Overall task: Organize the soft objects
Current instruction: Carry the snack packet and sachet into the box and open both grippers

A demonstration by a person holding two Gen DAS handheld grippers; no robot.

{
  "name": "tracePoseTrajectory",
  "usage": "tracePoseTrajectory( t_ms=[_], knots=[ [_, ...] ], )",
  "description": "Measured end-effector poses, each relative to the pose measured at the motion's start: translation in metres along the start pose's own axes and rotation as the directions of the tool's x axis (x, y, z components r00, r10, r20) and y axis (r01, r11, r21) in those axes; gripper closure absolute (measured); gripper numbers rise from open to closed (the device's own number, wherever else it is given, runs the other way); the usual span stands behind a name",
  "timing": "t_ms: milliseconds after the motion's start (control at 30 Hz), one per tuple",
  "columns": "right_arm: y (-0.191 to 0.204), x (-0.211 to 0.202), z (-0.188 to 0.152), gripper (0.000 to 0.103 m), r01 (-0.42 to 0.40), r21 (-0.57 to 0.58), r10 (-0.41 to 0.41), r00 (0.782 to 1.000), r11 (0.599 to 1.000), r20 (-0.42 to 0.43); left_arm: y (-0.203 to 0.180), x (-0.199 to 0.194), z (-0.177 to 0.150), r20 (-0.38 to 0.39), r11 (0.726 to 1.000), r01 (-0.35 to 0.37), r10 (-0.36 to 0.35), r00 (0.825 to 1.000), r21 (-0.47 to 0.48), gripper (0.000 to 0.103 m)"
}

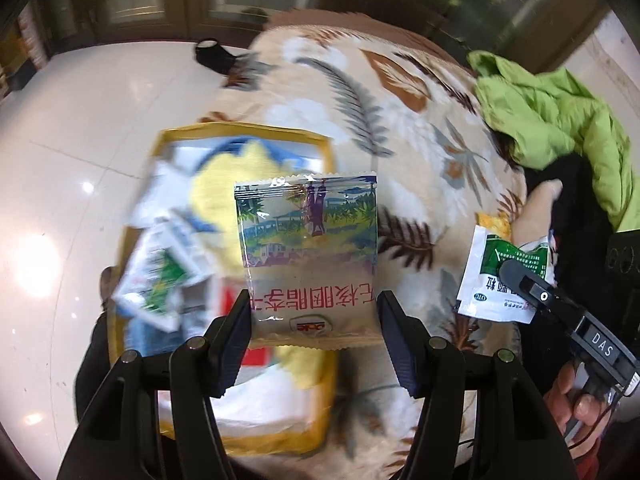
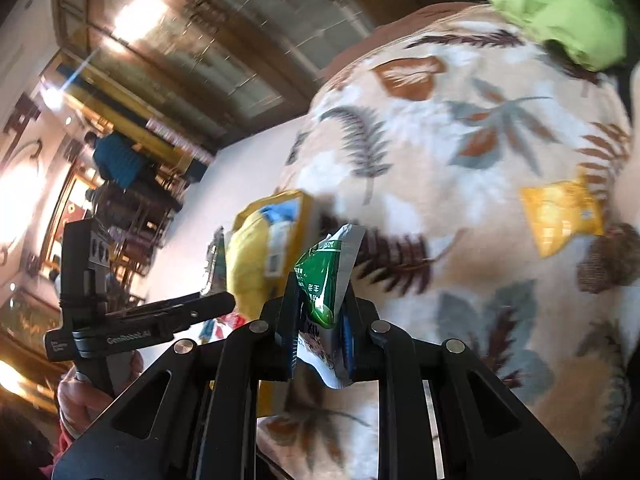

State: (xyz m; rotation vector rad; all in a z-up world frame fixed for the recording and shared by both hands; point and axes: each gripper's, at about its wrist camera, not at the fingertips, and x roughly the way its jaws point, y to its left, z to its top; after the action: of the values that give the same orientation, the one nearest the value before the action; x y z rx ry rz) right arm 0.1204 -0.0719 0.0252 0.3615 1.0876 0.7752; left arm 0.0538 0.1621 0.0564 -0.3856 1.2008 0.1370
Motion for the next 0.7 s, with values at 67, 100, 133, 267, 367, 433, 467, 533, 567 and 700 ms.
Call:
tracePoseTrajectory(
  t_ms=[67, 100, 133, 267, 367, 433, 467, 533, 567, 700],
  knots=[
    [0.016, 0.012, -0.001, 0.087, -0.023, -0.021, 0.023, 0.999, 1.0, -0.023, 0.018, -0.007, -0.006, 0.011, 1.0, -0.024, 0.024, 1.0, -0.02, 0.041],
    [0.024, 0.019, -0.002, 0.087, -0.034, -0.031, 0.033, 0.999, 0.999, -0.036, 0.025, -0.008, -0.008, 0.013, 0.999, -0.03, 0.03, 0.999, -0.032, 0.041],
    [0.031, 0.025, -0.003, 0.087, -0.042, -0.042, 0.04, 0.998, 0.998, -0.047, 0.033, -0.009, -0.011, 0.012, 0.998, -0.039, 0.039, 0.999, -0.044, 0.041],
    [0.062, 0.053, -0.006, 0.087, -0.058, -0.095, 0.049, 0.994, 0.994, -0.095, 0.058, -0.006, -0.023, 0.001, 0.995, -0.066, 0.067, 0.998, -0.078, 0.041],
    [0.082, 0.074, -0.008, 0.087, -0.061, -0.137, 0.044, 0.991, 0.989, -0.124, 0.071, 0.001, -0.032, -0.019, 0.991, -0.096, 0.095, 0.995, -0.092, 0.041],
    [0.094, 0.09, -0.009, 0.087, -0.064, -0.164, 0.04, 0.988, 0.984, -0.147, 0.077, 0.007, -0.036, -0.039, 0.991, -0.089, 0.085, 0.996, -0.102, 0.041],
    [0.097, 0.093, -0.01, 0.087, -0.063, -0.172, 0.037, 0.987, 0.983, -0.154, 0.079, 0.009, -0.038, -0.043, 0.991, -0.09, 0.086, 0.995, -0.102, 0.041],
    [0.105, 0.107, -0.012, 0.087, -0.07, -0.19, 0.035, 0.983, 0.979, -0.178, 0.082, 0.015, -0.042, -0.053, 0.991, -0.099, 0.094, 0.994, -0.095, 0.041],
    [0.109, 0.113, -0.015, 0.087, -0.08, -0.195, 0.042, 0.981, 0.978, -0.192, 0.083, 0.019, -0.043, -0.064, 0.991, -0.097, 0.091, 0.994, -0.097, 0.041],
    [0.117, 0.134, -0.024, 0.087, -0.077, -0.223, 0.023, 0.971, 0.972, -0.237, 0.085, 0.027, -0.046, -0.079, 0.991, -0.09, 0.083, 0.993, -0.099, 0.041]
  ],
)
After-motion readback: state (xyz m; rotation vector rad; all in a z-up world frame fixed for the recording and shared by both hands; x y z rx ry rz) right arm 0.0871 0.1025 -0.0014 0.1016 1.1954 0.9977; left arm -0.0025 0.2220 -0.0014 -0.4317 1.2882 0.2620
